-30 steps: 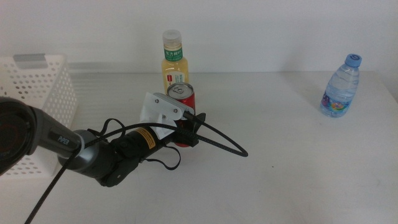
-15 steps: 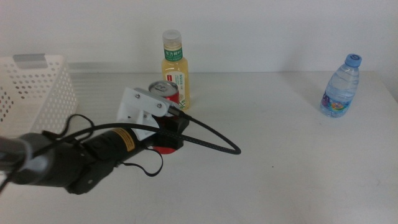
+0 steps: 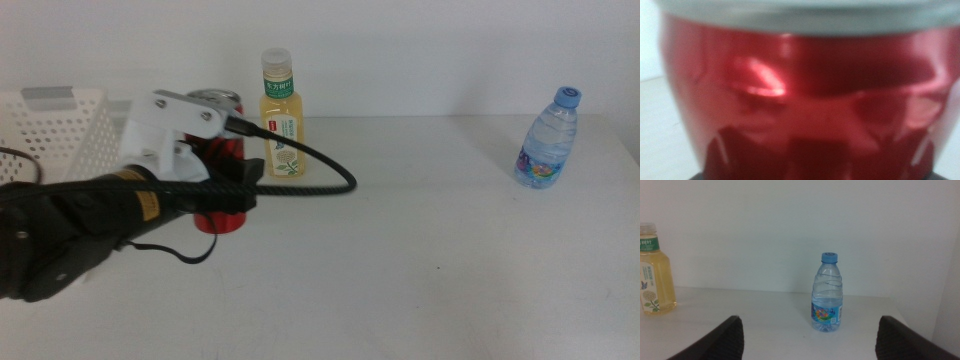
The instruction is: Use arms to grab the bottles and put them into the dustbin to the left of the table.
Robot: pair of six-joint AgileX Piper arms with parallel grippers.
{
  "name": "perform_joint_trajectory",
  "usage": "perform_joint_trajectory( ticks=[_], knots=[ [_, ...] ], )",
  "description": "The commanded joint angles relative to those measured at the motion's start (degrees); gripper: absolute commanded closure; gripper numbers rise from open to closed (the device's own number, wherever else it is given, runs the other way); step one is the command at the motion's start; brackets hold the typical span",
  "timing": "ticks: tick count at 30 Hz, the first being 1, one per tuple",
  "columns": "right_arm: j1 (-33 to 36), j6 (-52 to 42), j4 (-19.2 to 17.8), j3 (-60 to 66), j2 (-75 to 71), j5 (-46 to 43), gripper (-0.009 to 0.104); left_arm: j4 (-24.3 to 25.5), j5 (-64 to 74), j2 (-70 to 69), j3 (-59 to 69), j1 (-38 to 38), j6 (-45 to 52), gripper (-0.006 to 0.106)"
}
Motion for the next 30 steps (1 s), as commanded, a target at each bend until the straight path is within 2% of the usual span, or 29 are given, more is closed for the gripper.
perform_joint_trajectory(
  ticks=[1,6,13,16,21,26,30],
  knots=[
    [-0.3,-0.7,-0.3,-0.5,-1.5,-4.5,0.018,-0.7,-0.8,-5.0,-1.9,-0.1,-3.1,0.089],
    [-0.3,-0.7,-0.3,-0.5,-1.5,-4.5,0.018,-0.7,7.8,-9.1,-3.2,-0.1,-3.7,0.089],
    [-0.3,-0.7,-0.3,-0.5,-1.5,-4.5,0.018,-1.2,10.0,-10.5,-3.4,-0.1,-3.7,0.089],
    [-0.3,-0.7,-0.3,-0.5,-1.5,-4.5,0.018,-5.5,18.3,-11.1,-5.3,0.1,1.0,0.089],
    [-0.3,-0.7,-0.3,-0.5,-1.5,-4.5,0.018,-17.1,34.9,-10.9,-13.2,1.2,21.3,0.091],
    [-0.3,-0.7,-0.3,-0.5,-1.5,-4.5,0.018,-22.1,44.0,-10.8,-20.9,6.4,25.5,0.096],
    [-0.3,-0.7,-0.3,-0.5,-1.5,-4.5,0.018,-22.8,52.6,-8.9,-27.7,12.3,27.1,0.102]
  ],
)
